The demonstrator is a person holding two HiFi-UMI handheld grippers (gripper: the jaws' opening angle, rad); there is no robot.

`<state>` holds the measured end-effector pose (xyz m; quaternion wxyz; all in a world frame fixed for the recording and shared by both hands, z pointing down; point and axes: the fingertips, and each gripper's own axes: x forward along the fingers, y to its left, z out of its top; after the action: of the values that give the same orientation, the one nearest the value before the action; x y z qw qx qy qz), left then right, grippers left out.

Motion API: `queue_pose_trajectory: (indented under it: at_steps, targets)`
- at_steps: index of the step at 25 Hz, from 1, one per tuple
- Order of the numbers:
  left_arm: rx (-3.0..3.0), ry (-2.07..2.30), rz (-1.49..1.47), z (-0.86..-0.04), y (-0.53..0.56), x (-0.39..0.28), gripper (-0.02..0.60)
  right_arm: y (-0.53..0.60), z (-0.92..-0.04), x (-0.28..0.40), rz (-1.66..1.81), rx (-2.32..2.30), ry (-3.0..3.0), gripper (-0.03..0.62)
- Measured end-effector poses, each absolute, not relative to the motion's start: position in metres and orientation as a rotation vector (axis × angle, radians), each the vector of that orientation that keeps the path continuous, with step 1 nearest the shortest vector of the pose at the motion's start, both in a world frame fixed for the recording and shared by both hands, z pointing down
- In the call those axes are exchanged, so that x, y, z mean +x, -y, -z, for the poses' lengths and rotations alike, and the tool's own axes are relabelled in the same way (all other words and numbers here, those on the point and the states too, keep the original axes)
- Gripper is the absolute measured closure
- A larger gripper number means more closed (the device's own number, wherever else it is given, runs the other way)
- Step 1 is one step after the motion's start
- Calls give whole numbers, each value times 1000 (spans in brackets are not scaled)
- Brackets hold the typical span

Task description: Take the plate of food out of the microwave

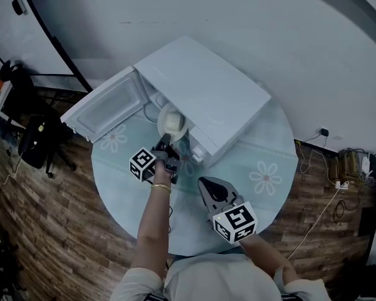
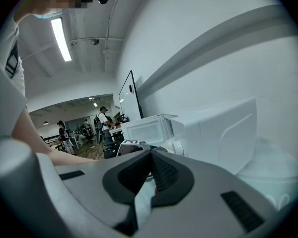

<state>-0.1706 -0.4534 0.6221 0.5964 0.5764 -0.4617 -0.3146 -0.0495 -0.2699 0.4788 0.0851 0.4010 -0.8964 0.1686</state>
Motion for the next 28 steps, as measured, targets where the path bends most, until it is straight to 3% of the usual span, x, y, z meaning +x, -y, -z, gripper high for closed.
queue_pose_trajectory:
  at_steps: [17,28]
  targets:
    - [1368,1102,743,-595,337,-218,538,221,-462,-67,-428,1200,2707,588]
    - [1395,1090,712,-594,255,-215,538,196,-458,-68,-382,1190,2712,588]
